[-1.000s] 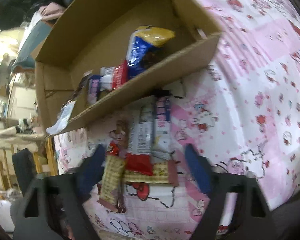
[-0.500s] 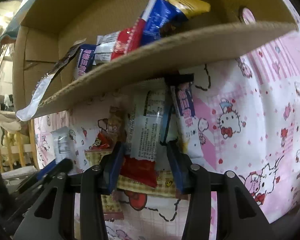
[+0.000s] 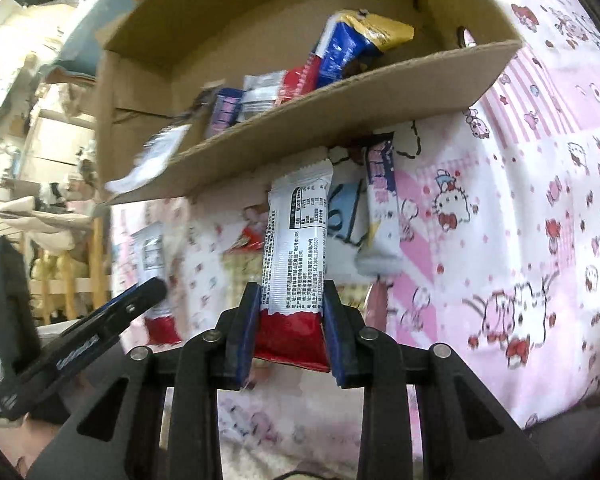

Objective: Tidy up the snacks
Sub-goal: 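Release the bar into the box with the left gripper while the right drops its bar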

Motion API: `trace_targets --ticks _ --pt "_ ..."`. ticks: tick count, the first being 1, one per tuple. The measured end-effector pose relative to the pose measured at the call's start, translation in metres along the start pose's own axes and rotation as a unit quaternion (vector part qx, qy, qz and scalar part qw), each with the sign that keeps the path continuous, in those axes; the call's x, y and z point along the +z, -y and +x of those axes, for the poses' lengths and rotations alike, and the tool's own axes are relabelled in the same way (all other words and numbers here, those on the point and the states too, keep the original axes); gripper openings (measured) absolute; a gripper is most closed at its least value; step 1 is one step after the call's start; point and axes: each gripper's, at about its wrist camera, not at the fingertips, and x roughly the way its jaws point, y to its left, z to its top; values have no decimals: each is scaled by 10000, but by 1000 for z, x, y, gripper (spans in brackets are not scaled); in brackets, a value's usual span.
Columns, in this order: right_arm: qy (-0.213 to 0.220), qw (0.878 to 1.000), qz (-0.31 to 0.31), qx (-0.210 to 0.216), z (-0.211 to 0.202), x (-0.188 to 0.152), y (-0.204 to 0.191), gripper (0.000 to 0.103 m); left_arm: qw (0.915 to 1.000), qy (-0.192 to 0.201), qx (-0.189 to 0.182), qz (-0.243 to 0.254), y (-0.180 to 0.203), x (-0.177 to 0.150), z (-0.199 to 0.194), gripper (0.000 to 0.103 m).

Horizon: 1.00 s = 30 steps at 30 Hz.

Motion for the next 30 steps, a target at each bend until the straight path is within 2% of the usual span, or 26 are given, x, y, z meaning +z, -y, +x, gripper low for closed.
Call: trace_targets --ticks 6,12,15,21,26,30 --pt "154 9986 -62 504 -33 -22 0 31 9993 140 -310 -176 -14 -5 -32 27" --pt "822 9923 -422 823 -73 -25 -11 31 9979 489 -410 -109 -14 0 -63 27" --pt "1173 9879 -469 903 -90 -14 -12 31 9968 698 -396 -27 -4 12 -75 27" --pt "1487 9844 -415 849 -95 21 -4 31 9944 968 -308 277 15 44 -87 27" --pt "1453 9856 -241 827 -84 53 1 31 9931 1034 -256 493 32 74 -84 27" --pt "1423 9875 -316 600 -71 72 -1 31 9937 960 -286 507 42 99 -70 27"
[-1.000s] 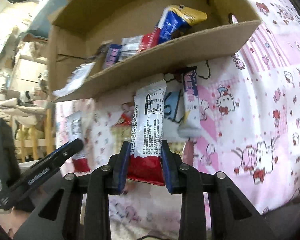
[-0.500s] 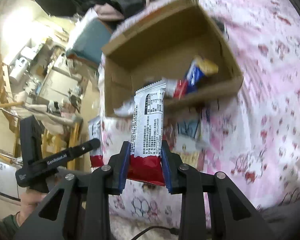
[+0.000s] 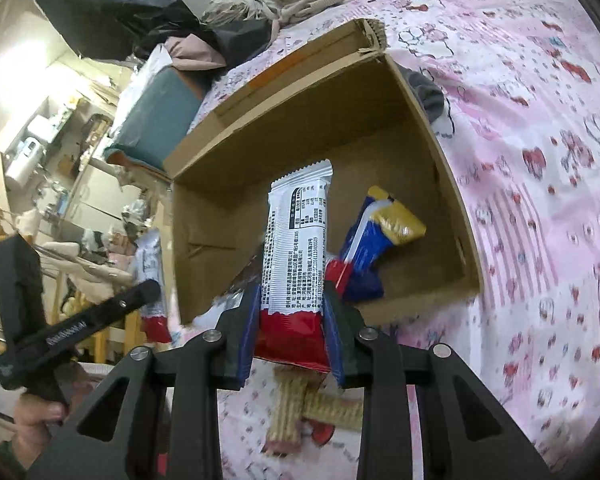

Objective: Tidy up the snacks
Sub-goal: 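Release the bar into the box with the left gripper while the right drops its bar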

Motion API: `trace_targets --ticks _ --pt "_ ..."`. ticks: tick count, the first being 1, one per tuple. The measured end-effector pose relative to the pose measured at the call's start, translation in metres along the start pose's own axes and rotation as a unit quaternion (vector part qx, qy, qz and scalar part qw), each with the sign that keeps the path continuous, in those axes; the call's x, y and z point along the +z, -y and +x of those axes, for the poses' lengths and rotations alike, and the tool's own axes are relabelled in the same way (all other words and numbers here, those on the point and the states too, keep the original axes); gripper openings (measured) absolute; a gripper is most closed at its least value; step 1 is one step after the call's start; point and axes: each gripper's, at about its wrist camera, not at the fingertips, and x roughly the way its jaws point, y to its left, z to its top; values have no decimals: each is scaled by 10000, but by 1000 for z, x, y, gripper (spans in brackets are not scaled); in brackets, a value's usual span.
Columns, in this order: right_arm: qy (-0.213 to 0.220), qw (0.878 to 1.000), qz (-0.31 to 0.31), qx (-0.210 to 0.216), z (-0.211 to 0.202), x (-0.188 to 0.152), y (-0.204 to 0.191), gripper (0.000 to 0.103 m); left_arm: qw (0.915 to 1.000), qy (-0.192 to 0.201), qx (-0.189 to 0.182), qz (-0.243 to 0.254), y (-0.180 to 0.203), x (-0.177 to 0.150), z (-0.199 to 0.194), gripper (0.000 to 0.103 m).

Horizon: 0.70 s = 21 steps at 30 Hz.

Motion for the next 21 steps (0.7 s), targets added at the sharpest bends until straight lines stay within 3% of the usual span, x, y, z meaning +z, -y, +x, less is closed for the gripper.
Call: trace_targets --ticks 7,12,15,16,17,19,21 --pt "-225 9995 210 1 35 22 12 32 9992 145 67 372 14 19 31 27" --pt "-311 9992 262 -6 50 27 14 32 9996 -120 -52 247 8 19 54 27" --pt "-340 9988 339 -107 54 29 16 35 9995 -116 23 277 7 18 58 28" --pt "-330 9985 403 -172 55 29 18 45 9996 -98 13 281 7 18 58 28" --pt "-311 9983 452 -182 54 29 19 61 9995 -101 -16 287 8 19 58 29" --pt "-189 9986 492 -74 47 30 18 64 9995 -140 -78 261 8 20 57 38" --pt "-196 9989 389 162 44 33 12 64 9997 -138 -167 148 8 21 53 57"
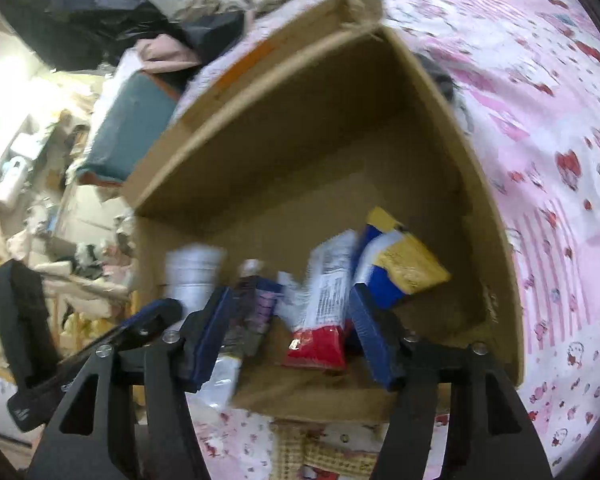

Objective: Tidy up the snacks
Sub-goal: 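Release the bar into the box with the left gripper while the right drops its bar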

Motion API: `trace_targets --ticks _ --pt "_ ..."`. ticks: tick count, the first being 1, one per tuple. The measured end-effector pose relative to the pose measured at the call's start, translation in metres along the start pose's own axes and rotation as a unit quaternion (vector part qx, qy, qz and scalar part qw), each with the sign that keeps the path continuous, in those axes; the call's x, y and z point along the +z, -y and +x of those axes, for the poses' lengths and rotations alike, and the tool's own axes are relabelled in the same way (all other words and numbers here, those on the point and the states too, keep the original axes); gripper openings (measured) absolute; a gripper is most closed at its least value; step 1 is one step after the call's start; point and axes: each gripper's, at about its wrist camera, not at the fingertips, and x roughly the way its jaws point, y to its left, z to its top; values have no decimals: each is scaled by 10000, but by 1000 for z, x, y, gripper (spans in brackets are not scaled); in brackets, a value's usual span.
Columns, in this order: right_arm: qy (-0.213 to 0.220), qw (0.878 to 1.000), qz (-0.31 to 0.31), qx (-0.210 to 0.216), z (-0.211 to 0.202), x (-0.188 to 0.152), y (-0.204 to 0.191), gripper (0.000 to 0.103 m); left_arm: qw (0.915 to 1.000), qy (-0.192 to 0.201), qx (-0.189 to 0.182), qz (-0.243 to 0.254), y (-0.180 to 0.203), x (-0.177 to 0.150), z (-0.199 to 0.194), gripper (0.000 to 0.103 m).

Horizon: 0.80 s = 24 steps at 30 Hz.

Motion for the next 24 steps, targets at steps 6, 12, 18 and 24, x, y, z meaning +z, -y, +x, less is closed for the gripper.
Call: trace_targets --ticks 6,12,18,24 --pt "-755 9950 114 637 24 -6 -14 42 9995 310 38 4 0 0 -29 71" --pt "-1532 9879 23 226 70 -14 -24 41 9990 320 16 -326 -18 -1 -42 71" --pt "-1537 9875 -19 358 80 -16 -28 16 9981 257 44 -556 -30 -1 -39 71" --pt "-707 9950 -689 -150 48 -2 -38 2 9978 275 11 -602 -31 -1 -40 71"
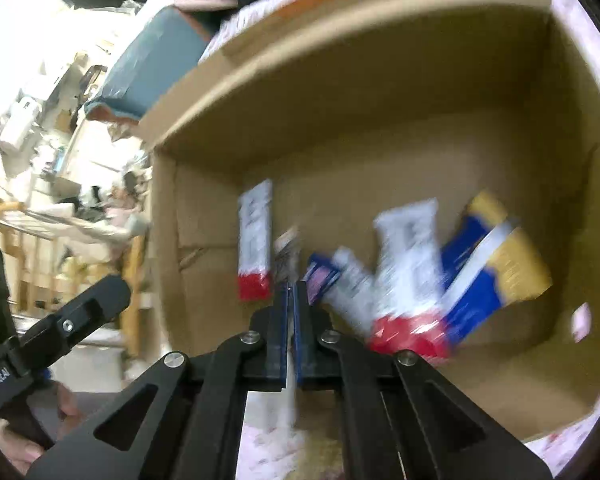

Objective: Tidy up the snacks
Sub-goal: 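Release the bar into the box with the left gripper while the right drops its bar, then move both open grippers back over the wafer packs beside the box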

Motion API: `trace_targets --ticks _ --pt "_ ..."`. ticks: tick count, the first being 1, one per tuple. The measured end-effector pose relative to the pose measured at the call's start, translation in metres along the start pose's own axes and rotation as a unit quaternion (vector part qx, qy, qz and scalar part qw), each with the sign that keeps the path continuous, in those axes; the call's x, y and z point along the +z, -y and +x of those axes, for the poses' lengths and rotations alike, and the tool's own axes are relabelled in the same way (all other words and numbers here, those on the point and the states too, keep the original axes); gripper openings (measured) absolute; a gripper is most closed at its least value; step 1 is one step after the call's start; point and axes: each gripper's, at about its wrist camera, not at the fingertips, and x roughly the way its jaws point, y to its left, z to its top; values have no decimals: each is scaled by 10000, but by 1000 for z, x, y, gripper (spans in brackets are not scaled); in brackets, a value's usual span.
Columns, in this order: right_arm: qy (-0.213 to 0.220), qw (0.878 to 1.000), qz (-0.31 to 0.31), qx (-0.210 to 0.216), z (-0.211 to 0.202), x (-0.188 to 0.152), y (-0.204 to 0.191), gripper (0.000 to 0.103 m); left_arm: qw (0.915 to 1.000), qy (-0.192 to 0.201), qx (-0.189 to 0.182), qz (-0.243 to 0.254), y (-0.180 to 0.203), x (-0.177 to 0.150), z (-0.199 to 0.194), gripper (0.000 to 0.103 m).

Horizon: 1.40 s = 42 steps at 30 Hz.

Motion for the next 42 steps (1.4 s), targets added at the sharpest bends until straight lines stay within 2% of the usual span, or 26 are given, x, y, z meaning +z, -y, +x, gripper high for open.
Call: trace_targets --ticks 3,6,7,9,11,14,18,19,21,22,23,27,31,34,36,42 --pt "82 9998 142 -54 -4 3 7 2 10000 -54 1 14 1 -1 2 71" --pt "414 9983 -25 -403 -18 7 3 1 10000 -56 -3 -1 1 -2 3 71" --pt "491 9977 -11 -463 -22 8 3 7 10000 -47 23 14 0 -3 3 71" --pt "610 9977 44 -297 -34 11 2 8 10000 -54 67 31 0 -4 3 71" --pt "741 9966 -9 -362 -44 13 2 9 9999 -84 76 30 -1 -6 4 71" --pt "616 9979 93 -198 -49 6 8 9 9999 -113 124 36 -2 -10 3 71" --pt "591 9976 247 -252 -56 -5 11 9 9999 -135 89 22 -2 -18 -4 71" --pt "593 9975 262 -272 -58 -7 10 12 9999 -121 109 44 -2 -21 -5 71" --pt "582 9974 276 -316 -64 -14 9 32 9998 -136 149 55 -3 -31 -8 71" --pt "576 9975 300 -284 -68 -20 11 47 9997 -175 136 47 -4 -35 -8 71" --pt "576 9975 326 -251 -71 -23 12 58 9997 -230 107 45 -4 -42 -8 71" --pt "607 9964 518 -303 -78 -43 19 59 9995 -256 -61 182 -2 -62 -13 71" --pt "520 9942 941 -92 -83 -66 30 59 9987 -317 28 396 3 -77 -13 71" --pt "460 9930 1082 -80 -85 -84 34 59 9976 -478 46 498 6 -90 -8 65" --pt "424 9924 1156 -65 -86 -92 35 59 9959 -699 69 573 7 -101 1 53" --pt "368 9907 1310 -31 -88 -112 42 59 9854 -1612 295 454 -5 -136 42 43"
